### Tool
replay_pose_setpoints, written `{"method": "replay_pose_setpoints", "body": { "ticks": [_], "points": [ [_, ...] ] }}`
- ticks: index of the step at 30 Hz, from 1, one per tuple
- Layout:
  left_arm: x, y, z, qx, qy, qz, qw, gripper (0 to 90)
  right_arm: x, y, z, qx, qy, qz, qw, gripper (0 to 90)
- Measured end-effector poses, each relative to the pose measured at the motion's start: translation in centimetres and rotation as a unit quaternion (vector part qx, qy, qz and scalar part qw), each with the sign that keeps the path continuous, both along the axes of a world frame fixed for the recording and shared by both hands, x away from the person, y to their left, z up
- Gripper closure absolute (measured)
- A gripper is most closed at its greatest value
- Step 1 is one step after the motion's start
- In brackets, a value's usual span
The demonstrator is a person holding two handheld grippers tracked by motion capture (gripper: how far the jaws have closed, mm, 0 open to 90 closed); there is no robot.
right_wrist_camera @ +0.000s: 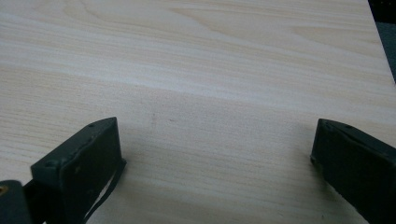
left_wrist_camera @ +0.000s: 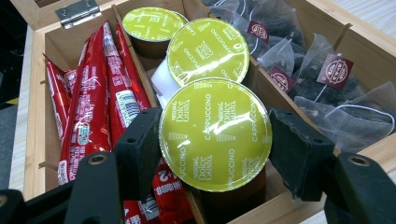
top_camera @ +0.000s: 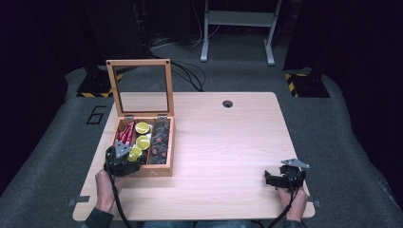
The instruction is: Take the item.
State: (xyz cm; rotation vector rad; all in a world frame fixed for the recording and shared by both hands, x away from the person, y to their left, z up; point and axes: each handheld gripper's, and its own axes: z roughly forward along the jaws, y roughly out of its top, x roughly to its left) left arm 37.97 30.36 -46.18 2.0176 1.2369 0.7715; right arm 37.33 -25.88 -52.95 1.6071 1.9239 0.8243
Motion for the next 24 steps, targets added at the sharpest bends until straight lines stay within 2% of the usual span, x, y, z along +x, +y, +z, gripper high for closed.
{"method": "replay_pose_setpoints", "body": {
  "ticks": [4,5,8,12,24],
  "points": [
    [-0.1,0.0,0.0,-0.004,-0.004,0.003,1.0000,37.7,0.0,0.0,0.0,0.000,0.000,0.000,1.0000,0.9],
    [-0.1,-0.1,0.0,-0.003,-0.012,0.005,0.9999,37.7,0.0,0.0,0.0,0.000,0.000,0.000,1.0000,0.9],
    [-0.2,0.0,0.2,0.002,-0.013,0.001,0.9999,37.7,0.0,0.0,0.0,0.000,0.000,0.000,1.0000,0.9],
    [-0.3,0.0,0.4,-0.003,-0.019,0.003,0.9998,37.8,0.0,0.0,0.0,0.000,0.000,0.000,1.0000,0.9],
    [-0.8,0.0,1.7,-0.011,-0.037,-0.006,0.9993,37.9,0.0,0.0,0.0,0.001,-0.001,0.001,1.0000,1.0]
  ]
}}
